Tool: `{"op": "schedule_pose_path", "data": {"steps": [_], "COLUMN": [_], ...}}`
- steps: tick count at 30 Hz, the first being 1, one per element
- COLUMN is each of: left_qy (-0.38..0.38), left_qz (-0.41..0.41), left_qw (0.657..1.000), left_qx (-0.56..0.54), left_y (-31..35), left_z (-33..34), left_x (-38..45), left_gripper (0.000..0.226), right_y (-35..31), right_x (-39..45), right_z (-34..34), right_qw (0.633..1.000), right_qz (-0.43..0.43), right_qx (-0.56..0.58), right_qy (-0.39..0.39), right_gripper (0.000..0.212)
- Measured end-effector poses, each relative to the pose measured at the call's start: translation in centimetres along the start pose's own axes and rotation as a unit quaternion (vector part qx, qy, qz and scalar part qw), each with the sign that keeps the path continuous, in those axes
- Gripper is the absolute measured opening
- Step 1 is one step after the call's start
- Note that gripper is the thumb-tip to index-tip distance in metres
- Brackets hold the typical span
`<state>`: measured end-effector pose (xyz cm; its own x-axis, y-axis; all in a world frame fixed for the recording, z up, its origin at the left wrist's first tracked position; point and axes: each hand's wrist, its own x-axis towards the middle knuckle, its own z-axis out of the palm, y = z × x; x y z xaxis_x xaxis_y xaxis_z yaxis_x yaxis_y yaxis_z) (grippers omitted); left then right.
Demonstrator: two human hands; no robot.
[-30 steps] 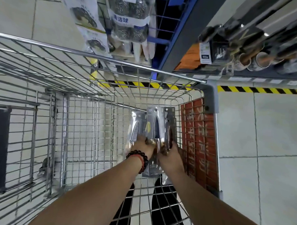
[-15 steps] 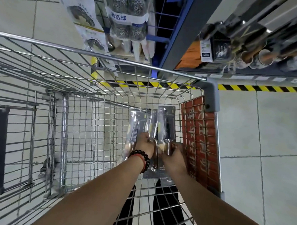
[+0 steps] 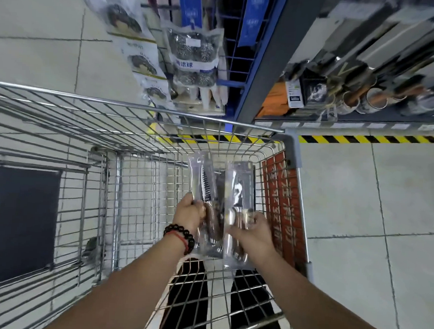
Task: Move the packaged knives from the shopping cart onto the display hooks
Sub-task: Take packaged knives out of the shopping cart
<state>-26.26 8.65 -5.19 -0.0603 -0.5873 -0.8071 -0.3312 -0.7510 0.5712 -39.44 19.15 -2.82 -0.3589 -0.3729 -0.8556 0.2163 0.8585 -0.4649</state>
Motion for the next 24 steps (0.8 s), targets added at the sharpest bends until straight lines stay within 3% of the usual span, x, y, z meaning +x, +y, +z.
{"op": "schedule_pose_path", "data": {"steps": [3,6,8,9,11,13,19,24], "left_qy": [0.008,-0.004,-0.029,-0.035,-0.054,-0.094,-0.167,-0.199], "left_qz": [0.025,0.074,0.092,0.112,0.148,0.192,0.268,0.366], "left_qw": [0.999,0.996,0.994,0.993,0.987,0.977,0.949,0.909], "left_qx": [-0.047,-0.057,-0.042,-0.033,-0.022,-0.018,0.001,-0.002], "left_y": [3.6,6.4,8.1,8.8,10.9,13.0,18.0,20.4], "left_z": [-2.5,-4.1,-4.2,-4.1,-3.2,-1.7,4.6,11.1], "left_x": [-4.0,-7.8,-10.6,-11.7,-14.5,-17.3,-25.5,-32.6], "left_gripper": [0.017,0.019,0.044,0.041,0.057,0.076,0.023,0.014], "right_y": [-3.0,-5.3,-6.0,-6.6,-7.8,-9.0,-10.6,-10.1], "right_x": [-4.7,-9.1,-11.6,-12.9,-15.7,-18.5,-25.0,-29.5], "right_z": [-0.5,-1.3,-2.1,-2.6,-4.3,-6.8,-16.2,-24.5], "right_qw": [0.994,0.987,0.984,0.980,0.971,0.960,0.902,0.869], "right_qz": [-0.058,-0.095,-0.106,-0.124,-0.161,-0.195,-0.295,-0.346], "right_qx": [0.078,0.127,0.144,0.155,0.173,0.188,0.282,0.312], "right_qy": [-0.040,-0.035,-0.015,0.006,0.039,0.067,0.138,0.165], "right_gripper": [0.050,0.046,0.053,0.063,0.084,0.078,0.010,0.012]}}
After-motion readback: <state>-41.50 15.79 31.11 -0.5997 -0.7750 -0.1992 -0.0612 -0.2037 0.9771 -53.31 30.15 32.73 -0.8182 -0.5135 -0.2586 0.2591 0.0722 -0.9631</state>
